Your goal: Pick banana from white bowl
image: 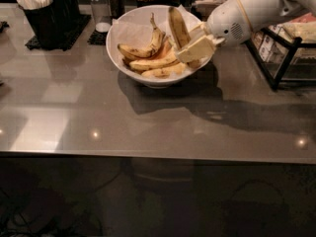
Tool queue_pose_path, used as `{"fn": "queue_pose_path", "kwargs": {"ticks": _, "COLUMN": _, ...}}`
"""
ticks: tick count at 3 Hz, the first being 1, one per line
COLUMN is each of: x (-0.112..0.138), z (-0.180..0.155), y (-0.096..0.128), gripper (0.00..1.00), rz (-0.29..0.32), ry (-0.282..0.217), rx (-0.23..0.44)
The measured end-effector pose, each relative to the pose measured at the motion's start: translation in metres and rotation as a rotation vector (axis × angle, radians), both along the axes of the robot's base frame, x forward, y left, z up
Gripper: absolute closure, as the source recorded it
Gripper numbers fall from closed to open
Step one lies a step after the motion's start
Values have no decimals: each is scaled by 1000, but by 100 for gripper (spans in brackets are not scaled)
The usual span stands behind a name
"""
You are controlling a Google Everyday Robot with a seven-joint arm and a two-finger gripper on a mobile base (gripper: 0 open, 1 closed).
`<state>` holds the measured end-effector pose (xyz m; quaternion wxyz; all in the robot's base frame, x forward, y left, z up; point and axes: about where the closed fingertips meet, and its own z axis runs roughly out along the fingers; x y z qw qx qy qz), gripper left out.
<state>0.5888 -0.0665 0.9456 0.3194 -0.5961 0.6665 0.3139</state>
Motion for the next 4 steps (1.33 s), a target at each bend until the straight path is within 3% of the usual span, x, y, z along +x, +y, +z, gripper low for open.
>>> {"fn": "queue_pose_path", "kwargs": {"ticks": 1, "x": -53, "z": 48, "y": -18, "gripper": 100, "rz": -118, "ry": -126, "rx": 16}}
{"fn": "queue_pose_path", "kwargs": {"ticks": 2, "x": -112, "z": 63, "y": -38, "gripper": 100, "rz": -227, "ry": -184, "rx": 4}}
{"fn": "queue_pose_path", "kwargs": {"ticks": 3, "x": -155, "z": 41, "y": -79, "gripper": 100, "rz": -320, "ry": -149, "rx": 11}}
{"fn": "queue_pose_path", "kwargs": {"ticks": 4, "x": -161, "z": 39, "y": -87, "gripper": 100, "rz": -343, "ry": -143, "rx": 8}}
